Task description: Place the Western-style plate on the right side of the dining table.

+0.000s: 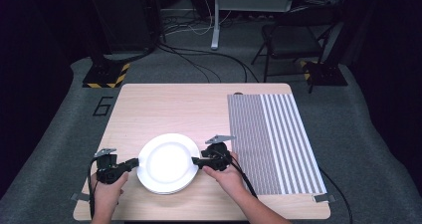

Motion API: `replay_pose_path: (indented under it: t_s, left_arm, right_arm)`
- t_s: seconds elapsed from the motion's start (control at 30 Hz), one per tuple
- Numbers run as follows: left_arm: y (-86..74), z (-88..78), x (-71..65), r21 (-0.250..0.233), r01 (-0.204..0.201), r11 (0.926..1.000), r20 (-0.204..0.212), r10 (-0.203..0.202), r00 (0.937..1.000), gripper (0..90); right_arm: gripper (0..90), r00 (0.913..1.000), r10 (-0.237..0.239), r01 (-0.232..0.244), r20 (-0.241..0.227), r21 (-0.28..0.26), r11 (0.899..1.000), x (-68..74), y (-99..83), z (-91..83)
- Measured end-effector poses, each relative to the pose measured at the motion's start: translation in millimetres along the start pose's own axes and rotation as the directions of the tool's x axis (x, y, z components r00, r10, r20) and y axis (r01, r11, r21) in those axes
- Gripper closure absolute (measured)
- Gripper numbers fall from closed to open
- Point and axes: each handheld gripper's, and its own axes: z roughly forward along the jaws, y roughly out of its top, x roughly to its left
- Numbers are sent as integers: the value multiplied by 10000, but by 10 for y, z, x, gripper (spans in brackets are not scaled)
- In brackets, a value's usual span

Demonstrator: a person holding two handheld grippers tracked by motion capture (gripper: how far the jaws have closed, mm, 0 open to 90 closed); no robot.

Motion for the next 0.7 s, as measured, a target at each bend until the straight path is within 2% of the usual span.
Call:
replay_pose_path:
  t_s: [0.17, 0.27, 0.43, 0.7]
  left_arm:
    - [-4, -3, 17, 12, 91, 10000, 105, -91, 9999, 813]
    - [-6, -4, 9, -4, 33, 10000, 49, -33, 10000, 812]
    - [-7, -3, 4, 6, 14, 10000, 60, -14, 10000, 811]
    - [-6, 2, -22, 55, -151, 9999, 0, 151, 9999, 804]
  right_arm:
    - [489, 10000, 55, -54, -65, 136, 9999, 7, -26, 39]
    - [488, 9990, 259, -249, -367, 262, 9993, 16, -58, 81]
    - [489, 9995, 163, -157, -256, 254, 9996, 43, -61, 77]
    - [518, 9971, 590, -579, -481, 233, 9980, 21, -48, 41]
